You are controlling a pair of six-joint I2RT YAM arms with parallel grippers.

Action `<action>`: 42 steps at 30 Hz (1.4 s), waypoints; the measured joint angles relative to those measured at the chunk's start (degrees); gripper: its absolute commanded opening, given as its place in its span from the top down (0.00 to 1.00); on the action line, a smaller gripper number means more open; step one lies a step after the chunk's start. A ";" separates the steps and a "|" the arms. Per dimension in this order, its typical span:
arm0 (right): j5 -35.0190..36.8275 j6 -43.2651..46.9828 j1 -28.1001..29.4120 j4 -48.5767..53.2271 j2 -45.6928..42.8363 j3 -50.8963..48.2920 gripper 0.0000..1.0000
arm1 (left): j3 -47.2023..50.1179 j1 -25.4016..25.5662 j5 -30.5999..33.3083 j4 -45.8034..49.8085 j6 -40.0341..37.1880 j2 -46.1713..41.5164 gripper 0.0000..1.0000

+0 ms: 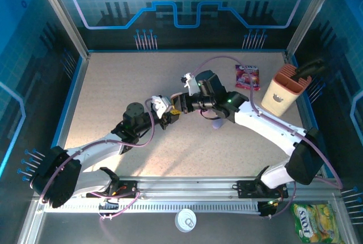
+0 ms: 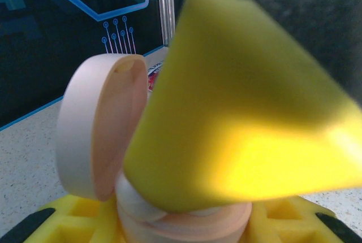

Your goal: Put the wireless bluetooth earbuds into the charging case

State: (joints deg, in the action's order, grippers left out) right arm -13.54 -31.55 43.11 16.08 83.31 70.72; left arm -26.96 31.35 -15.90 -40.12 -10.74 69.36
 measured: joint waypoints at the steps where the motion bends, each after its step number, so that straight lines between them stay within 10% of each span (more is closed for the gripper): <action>1: -0.02 -0.15 0.00 -0.26 0.02 0.00 0.82 | 0.00 0.00 0.00 0.00 -0.02 -0.04 0.79; 42: 3.67 -1.46 1.22 -0.92 -1.62 -2.56 0.66 | 0.00 0.00 0.24 0.39 0.28 0.02 0.78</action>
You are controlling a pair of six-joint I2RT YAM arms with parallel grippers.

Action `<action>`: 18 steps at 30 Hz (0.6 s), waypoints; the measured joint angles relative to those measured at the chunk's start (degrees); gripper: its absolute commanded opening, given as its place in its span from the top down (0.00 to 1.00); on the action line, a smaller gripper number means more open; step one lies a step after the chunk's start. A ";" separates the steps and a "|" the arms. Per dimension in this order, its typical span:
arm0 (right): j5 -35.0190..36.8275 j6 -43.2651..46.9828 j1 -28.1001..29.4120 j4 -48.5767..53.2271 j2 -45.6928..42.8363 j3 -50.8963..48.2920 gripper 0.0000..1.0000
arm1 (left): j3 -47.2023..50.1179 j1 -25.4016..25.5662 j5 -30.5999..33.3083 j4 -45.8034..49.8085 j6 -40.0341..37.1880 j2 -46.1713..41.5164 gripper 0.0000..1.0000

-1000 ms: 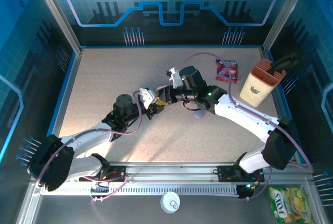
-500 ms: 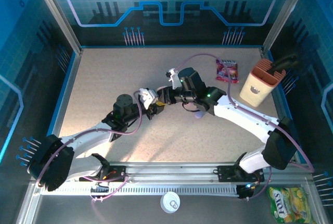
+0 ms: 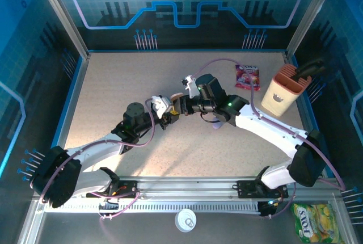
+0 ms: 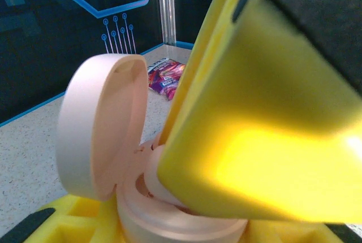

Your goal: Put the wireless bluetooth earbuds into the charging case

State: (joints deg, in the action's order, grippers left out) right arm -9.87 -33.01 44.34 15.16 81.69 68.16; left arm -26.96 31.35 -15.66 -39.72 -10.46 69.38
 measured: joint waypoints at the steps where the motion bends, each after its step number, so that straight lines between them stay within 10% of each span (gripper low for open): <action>1: -0.04 -0.09 0.00 -0.02 -0.04 0.00 0.64 | 0.00 0.00 0.00 0.02 0.02 0.00 0.78; 10: 0.92 0.46 0.02 1.57 -3.98 -0.96 0.53 | 0.00 -0.11 0.00 -1.73 0.42 0.00 0.78; 18: 2.86 2.01 -0.04 3.41 -7.32 -0.92 0.73 | 0.00 -0.61 -0.79 -2.78 0.96 0.00 0.78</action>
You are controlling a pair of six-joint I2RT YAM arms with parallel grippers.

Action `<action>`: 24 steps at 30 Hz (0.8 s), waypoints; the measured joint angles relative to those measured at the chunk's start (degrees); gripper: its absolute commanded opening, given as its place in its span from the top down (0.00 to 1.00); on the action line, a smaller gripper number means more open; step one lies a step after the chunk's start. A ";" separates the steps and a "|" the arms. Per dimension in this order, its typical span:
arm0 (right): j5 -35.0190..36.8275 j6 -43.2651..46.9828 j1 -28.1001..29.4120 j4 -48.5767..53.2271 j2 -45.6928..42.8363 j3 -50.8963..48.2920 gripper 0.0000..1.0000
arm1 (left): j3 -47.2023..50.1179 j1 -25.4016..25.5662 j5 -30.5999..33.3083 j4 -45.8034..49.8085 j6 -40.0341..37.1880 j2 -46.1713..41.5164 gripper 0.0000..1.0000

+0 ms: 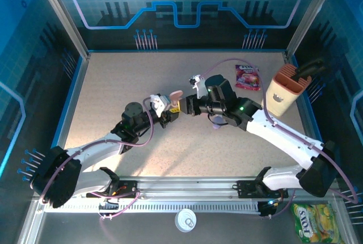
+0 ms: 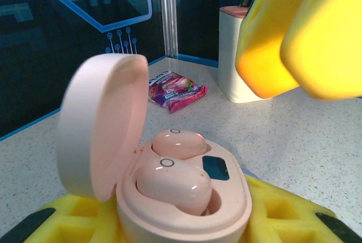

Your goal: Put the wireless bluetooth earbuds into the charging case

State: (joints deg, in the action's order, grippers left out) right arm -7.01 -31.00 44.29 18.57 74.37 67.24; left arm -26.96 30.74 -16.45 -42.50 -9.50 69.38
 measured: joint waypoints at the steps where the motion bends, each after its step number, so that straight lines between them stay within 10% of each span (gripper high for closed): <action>1: 0.28 0.24 0.00 0.61 0.07 0.39 0.74 | 0.00 0.00 -0.15 0.02 -0.13 0.00 0.78; 24: -0.35 6.25 -1.01 6.80 10.73 12.33 0.80 | 0.02 -0.52 -2.84 3.69 -2.49 0.00 0.77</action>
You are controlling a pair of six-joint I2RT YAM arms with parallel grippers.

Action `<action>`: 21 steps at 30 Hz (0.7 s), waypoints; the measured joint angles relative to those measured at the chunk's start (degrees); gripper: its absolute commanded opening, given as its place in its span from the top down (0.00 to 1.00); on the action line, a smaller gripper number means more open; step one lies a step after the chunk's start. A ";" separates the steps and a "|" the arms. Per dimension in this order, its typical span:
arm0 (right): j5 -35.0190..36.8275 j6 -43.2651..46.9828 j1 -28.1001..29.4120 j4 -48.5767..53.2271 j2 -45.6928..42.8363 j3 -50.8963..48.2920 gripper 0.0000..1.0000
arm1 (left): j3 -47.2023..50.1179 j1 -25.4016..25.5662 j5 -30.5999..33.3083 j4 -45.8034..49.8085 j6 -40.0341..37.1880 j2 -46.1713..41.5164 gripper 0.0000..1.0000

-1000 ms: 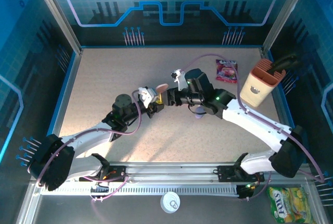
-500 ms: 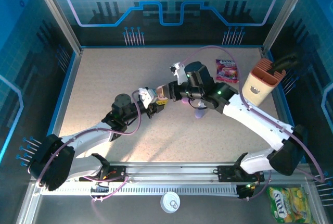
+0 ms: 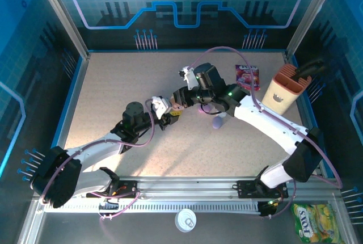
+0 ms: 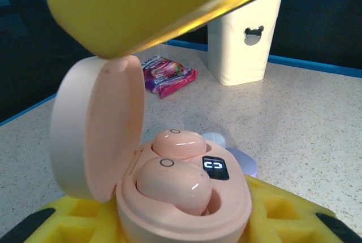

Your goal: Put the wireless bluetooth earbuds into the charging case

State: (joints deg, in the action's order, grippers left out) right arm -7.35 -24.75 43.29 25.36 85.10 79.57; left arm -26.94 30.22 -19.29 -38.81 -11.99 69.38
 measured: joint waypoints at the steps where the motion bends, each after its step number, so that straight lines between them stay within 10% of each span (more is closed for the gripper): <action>1: -0.15 0.00 -0.13 -0.07 -0.13 -0.35 0.80 | 0.00 -0.02 0.00 0.13 0.09 0.00 0.77; 16: -0.33 0.00 -0.66 2.34 -5.64 -3.15 0.70 | 0.00 -1.31 -0.02 -2.78 4.15 0.00 0.77; 21: -0.15 -0.15 -1.44 2.27 -6.88 -3.15 0.48 | 0.00 -1.57 -0.07 -3.87 4.66 -0.02 0.77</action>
State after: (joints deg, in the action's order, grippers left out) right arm -7.51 -24.91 41.85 27.64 78.22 76.42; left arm -26.94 28.64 -19.35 -42.68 -7.33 69.36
